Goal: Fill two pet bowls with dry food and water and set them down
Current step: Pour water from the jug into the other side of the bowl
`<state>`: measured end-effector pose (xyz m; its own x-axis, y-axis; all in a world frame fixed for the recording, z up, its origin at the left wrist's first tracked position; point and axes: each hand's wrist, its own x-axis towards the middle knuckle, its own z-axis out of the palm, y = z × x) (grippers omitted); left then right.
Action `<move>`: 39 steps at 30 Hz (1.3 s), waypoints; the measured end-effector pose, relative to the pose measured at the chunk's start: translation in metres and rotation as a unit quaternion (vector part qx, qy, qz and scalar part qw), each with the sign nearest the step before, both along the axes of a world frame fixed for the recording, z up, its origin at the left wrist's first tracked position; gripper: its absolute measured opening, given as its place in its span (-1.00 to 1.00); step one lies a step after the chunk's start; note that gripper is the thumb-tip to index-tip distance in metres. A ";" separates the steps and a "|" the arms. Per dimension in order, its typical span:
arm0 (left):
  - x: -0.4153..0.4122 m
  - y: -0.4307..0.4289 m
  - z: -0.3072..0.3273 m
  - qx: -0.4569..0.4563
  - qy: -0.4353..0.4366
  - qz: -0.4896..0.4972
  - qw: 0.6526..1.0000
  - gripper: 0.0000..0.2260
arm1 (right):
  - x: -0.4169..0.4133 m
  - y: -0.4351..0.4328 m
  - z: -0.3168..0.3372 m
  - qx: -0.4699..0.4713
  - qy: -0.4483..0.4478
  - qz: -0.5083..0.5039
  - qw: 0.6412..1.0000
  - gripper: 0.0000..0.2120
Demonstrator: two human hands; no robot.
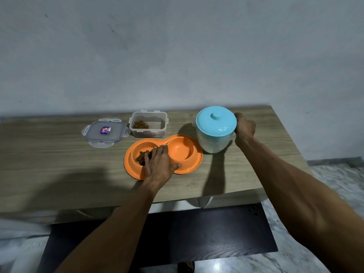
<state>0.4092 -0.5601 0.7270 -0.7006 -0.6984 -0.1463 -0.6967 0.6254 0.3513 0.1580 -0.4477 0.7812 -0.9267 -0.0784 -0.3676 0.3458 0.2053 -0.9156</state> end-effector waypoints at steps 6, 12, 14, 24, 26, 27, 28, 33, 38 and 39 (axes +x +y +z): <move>0.000 -0.001 0.002 0.011 -0.001 0.000 1.000 -0.24 | 0.007 -0.011 0.022 0.039 0.061 0.017 0.997 -0.79; 0.000 -0.001 0.004 0.018 0.002 -0.001 1.000 -0.24 | 0.012 -0.018 0.030 0.085 0.111 0.043 0.989 -0.71; 0.000 -0.001 0.004 0.020 0.003 0.000 1.000 -0.24 | 0.012 -0.019 0.032 0.096 0.125 0.050 0.986 -0.70; 0.000 -0.001 0.005 0.023 0.009 0.005 1.000 -0.24 | 0.011 -0.023 0.043 0.125 0.185 0.071 0.972 -0.63; 0.000 -0.001 0.005 0.024 0.011 0.005 1.000 -0.24 | 0.010 -0.023 0.045 0.128 0.188 0.074 0.971 -0.61; 0.000 -0.001 0.004 0.024 0.010 0.005 1.000 -0.24 | 0.010 -0.023 0.046 0.131 0.190 0.074 0.970 -0.61; 0.000 -0.001 0.004 0.024 0.009 0.005 1.000 -0.23 | 0.010 -0.023 0.047 0.135 0.191 0.075 0.969 -0.61; -0.001 -0.001 0.004 0.024 0.010 0.009 1.000 -0.23 | 0.008 -0.023 0.047 0.152 0.197 0.085 0.965 -0.64; -0.001 -0.001 0.005 0.025 0.008 0.010 1.000 -0.23 | 0.006 -0.022 0.047 0.153 0.194 0.087 0.965 -0.64; -0.001 -0.001 0.005 0.025 0.007 0.010 1.000 -0.23 | 0.006 -0.022 0.047 0.150 0.191 0.085 0.966 -0.64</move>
<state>0.4080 -0.5608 0.7320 -0.6882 -0.7049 -0.1716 -0.7040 0.5918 0.3925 0.1645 -0.4693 0.8280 -0.9825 -0.1834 -0.0311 -0.0673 0.5060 -0.8599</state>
